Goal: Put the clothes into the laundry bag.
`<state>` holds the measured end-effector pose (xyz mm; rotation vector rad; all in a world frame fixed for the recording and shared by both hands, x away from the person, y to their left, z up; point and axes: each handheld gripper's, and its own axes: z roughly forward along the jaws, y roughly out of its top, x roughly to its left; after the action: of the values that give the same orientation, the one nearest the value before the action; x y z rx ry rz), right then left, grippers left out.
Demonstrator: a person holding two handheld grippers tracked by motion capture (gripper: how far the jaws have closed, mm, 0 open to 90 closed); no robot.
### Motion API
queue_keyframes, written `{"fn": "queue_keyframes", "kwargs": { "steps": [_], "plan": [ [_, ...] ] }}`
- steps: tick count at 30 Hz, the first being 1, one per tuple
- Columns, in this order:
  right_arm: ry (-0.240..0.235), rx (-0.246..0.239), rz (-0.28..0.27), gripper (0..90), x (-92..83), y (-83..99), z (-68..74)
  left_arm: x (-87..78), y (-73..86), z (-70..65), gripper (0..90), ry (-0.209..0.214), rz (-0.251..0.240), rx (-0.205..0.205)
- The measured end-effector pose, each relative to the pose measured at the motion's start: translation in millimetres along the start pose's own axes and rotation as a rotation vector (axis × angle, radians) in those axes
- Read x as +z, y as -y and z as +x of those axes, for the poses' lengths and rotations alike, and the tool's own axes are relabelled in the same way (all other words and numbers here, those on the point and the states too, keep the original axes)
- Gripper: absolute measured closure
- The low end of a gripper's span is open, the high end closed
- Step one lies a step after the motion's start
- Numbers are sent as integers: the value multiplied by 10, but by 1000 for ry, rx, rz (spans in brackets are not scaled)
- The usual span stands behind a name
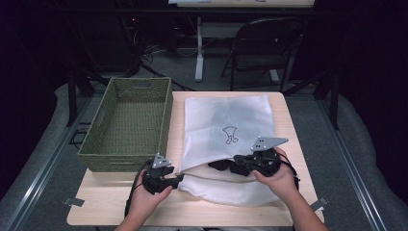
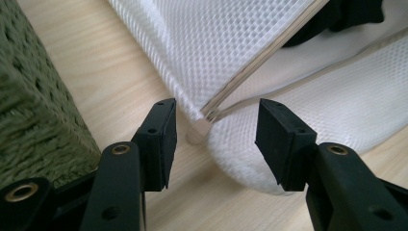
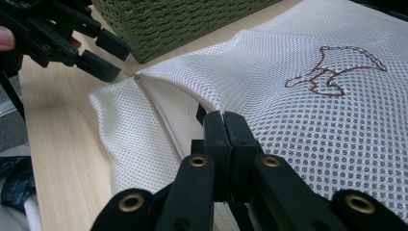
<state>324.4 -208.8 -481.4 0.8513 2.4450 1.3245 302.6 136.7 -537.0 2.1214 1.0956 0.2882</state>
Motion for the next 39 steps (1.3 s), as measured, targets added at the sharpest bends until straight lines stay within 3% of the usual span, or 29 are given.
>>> {"fn": "queue_keyframes", "kwargs": {
  "steps": [9,12,22,26,32,39],
  "plan": [
    [1,0,4,893,-1,46,-22,121,76,23,456,46,25,-43],
    [-1,-2,9,893,15,57,-22,116,84,2,497,42,30,-39],
    [-3,-8,48,892,108,136,-1,101,70,-88,511,65,24,-7],
    [-4,-3,51,892,119,158,-9,112,104,-79,508,20,43,-3],
    [-4,-5,63,891,145,200,-14,164,138,-34,487,24,65,-20],
    [-5,-4,76,890,170,227,-20,132,107,-122,494,44,31,3]
  ]
}}
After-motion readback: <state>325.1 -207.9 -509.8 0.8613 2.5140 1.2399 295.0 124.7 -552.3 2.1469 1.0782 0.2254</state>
